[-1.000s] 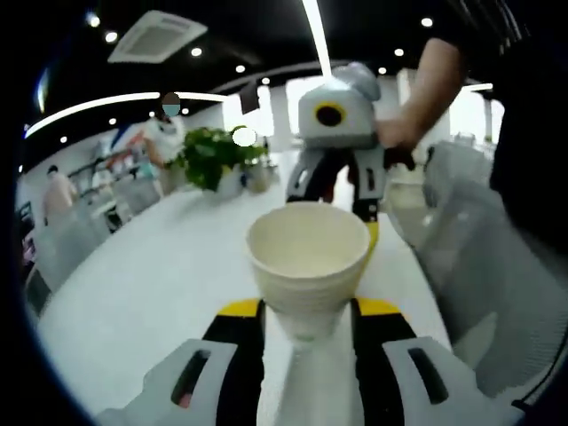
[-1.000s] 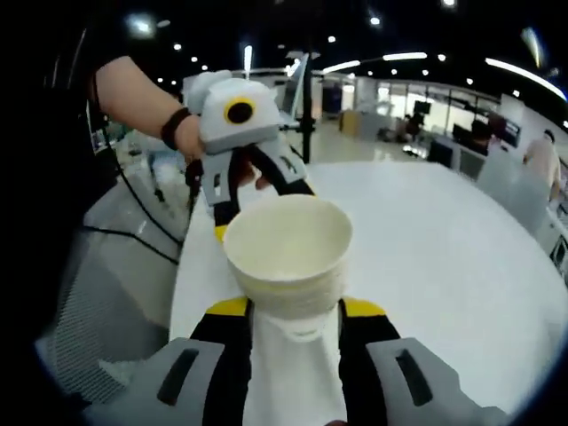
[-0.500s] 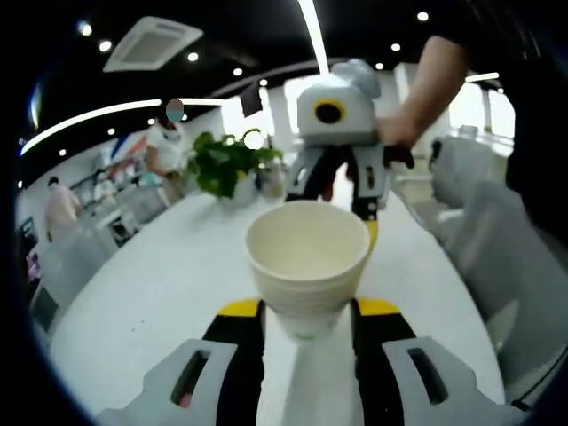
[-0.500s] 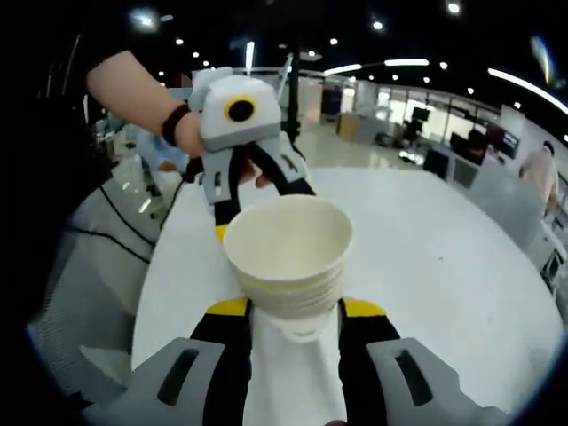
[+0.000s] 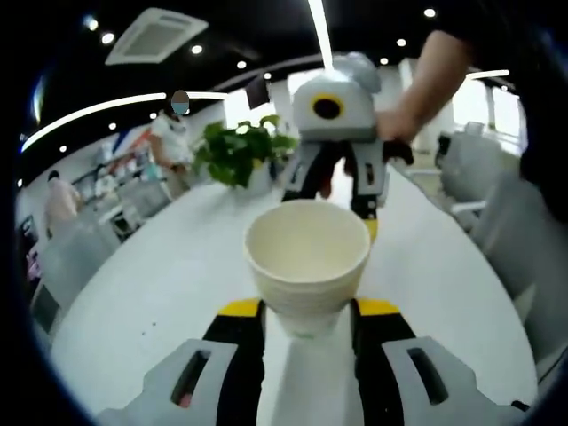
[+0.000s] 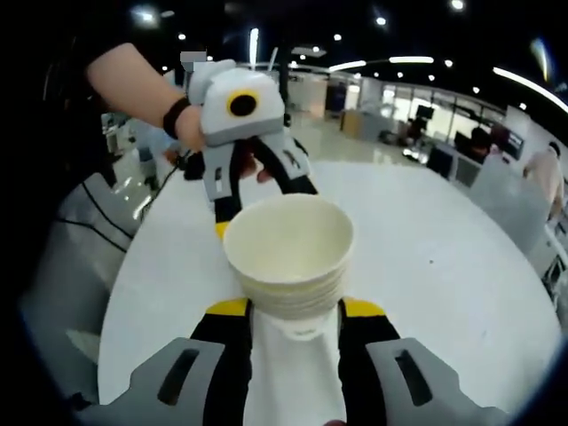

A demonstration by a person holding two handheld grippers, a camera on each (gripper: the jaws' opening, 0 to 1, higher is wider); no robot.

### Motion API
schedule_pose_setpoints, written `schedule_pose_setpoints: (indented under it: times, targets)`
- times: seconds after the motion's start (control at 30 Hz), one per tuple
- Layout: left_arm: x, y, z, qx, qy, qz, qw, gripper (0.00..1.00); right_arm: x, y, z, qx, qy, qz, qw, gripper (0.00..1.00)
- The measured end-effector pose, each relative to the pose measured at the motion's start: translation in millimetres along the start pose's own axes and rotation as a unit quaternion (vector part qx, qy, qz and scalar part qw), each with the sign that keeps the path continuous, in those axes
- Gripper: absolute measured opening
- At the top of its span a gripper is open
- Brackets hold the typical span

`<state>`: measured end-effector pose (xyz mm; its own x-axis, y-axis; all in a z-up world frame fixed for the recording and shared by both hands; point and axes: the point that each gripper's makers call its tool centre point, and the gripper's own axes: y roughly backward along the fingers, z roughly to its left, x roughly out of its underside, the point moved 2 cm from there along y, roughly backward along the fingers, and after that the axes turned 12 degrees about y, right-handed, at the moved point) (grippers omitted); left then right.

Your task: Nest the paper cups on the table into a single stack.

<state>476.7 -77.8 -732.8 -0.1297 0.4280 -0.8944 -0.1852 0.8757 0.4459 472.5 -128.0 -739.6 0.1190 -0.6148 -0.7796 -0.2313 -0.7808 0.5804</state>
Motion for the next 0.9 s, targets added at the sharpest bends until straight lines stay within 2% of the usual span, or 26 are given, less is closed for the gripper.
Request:
schedule_pose_setpoints:
  times: [0.4,0.67,0.9]
  targets:
    - [7.6,-16.5,48.4,0.003,0.002,0.007,1.0000,0.37,17.2,-19.0,-43.0,-0.005,0.004,0.005,1.0000,0.33]
    - [10.6,-28.8,70.8,0.006,0.001,0.010,0.9999,0.37,29.9,-27.8,-64.3,-0.002,-0.003,0.007,1.0000,0.33]
    - [13.1,-37.5,82.0,0.005,0.003,0.016,0.9999,0.36,40.0,-31.9,-76.5,-0.008,-0.007,0.015,0.9998,0.33]
